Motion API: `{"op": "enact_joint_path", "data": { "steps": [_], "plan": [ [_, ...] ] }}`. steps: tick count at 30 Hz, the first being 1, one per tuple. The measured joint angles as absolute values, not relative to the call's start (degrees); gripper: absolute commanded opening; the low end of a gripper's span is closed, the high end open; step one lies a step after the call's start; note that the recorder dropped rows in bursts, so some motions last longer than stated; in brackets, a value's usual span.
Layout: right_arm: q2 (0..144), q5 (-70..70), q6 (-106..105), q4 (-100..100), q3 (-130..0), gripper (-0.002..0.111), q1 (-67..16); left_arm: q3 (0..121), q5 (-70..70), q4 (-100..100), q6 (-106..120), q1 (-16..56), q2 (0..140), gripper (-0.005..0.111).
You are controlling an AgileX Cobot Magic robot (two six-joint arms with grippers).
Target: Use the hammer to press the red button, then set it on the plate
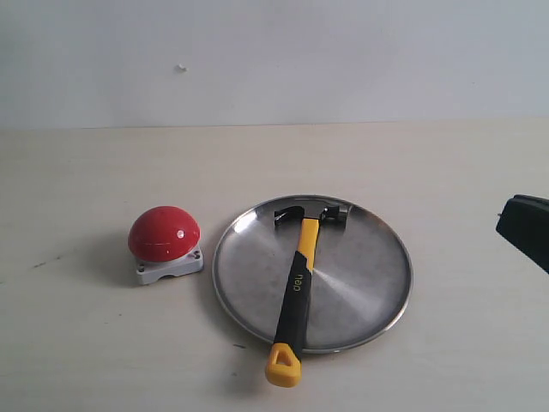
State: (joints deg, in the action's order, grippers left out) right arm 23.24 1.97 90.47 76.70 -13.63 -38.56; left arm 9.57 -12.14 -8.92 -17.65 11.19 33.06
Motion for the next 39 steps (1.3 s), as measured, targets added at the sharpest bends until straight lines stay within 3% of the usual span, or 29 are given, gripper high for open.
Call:
{"op": "enact_joint_path", "data": {
  "steps": [4, 10, 27, 39],
  "plan": [
    [23.2, 2.1, 90.5, 76.7, -13.6, 0.000, -38.6, 4.4, -12.0, -8.8, -19.1, 3.1, 28.4, 0.000],
    [23.2, 2.1, 90.5, 76.6, -13.6, 0.000, -38.6, 0.2, -11.4, -8.8, -19.7, -3.3, 21.2, 0.000],
    [23.2, 2.1, 90.5, 76.4, -13.6, 0.000, -38.6, 0.0, 8.5, -9.5, -20.8, -5.4, 1.0, 0.000],
    [23.2, 2.1, 90.5, 76.3, -13.6, 0.000, -38.6, 0.0, 18.6, -9.6, -19.6, -5.4, 0.3, 0.000]
  ]
}}
